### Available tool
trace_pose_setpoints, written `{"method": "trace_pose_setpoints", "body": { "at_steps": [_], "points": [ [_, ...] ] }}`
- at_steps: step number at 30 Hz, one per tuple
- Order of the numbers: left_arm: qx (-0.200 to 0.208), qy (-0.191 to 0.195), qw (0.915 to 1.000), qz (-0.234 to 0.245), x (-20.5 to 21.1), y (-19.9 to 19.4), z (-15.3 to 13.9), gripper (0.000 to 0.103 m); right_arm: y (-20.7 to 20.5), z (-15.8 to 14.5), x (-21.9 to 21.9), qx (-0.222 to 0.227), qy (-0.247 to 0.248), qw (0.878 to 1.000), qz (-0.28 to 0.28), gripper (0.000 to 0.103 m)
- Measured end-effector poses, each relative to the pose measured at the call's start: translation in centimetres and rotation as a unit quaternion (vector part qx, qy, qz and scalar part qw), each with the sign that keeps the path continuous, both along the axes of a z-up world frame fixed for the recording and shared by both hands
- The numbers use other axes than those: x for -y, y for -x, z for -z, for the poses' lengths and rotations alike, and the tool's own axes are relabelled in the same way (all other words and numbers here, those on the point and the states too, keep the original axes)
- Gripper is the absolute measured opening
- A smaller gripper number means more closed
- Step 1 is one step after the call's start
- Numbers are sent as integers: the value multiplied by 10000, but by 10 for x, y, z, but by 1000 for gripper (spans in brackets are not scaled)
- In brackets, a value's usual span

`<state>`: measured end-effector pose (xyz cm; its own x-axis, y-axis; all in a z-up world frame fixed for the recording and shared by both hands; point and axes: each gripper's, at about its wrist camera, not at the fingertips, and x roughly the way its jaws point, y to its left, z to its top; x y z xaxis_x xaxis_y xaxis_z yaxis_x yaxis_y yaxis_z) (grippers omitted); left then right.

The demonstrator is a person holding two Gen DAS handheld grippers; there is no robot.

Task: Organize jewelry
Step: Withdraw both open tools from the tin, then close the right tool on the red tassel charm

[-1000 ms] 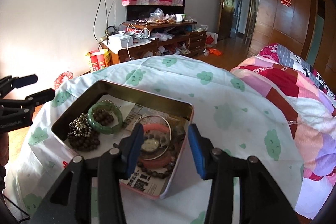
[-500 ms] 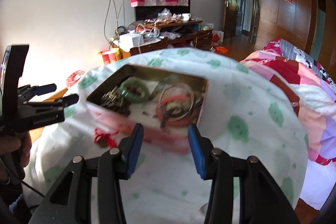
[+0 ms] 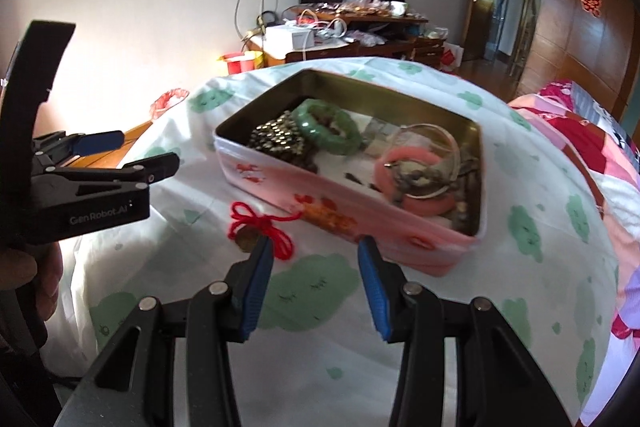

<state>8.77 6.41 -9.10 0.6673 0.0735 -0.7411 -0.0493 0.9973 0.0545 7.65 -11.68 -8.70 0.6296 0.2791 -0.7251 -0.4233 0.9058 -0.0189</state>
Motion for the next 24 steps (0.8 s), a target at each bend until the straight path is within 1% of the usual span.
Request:
{"method": "trace_pose_setpoints", "body": {
  "at_steps": [4,5,6,7,8,10,12,16,24],
  "points": [
    [-60,79,9999,115,2,1,4,79,-9,10,-13,-219,87,9996,-159,47],
    [-73,102,9998,154,4,2,4,79,-11,13,-14,-267,114,9994,-183,45],
    [-101,152,9996,231,6,2,5,79,-15,17,-16,-393,142,9989,-201,30],
    [-126,173,9994,271,7,3,6,79,-17,21,-16,-530,123,9983,-225,18],
    [-141,187,9993,306,9,4,7,79,-18,20,-13,-587,9,9980,-244,6],
    [-172,215,9988,403,16,6,9,79,-15,17,-7,-568,-156,9978,-299,6],
    [-188,218,9982,524,23,8,9,79,-9,14,-3,-484,-139,9984,-246,5],
    [-185,108,9976,658,36,11,8,79,4,8,6,-376,-189,9989,-191,5],
    [-202,-83,9971,732,52,14,7,79,16,-2,17,-249,-344,9991,-29,5]
  ]
}}
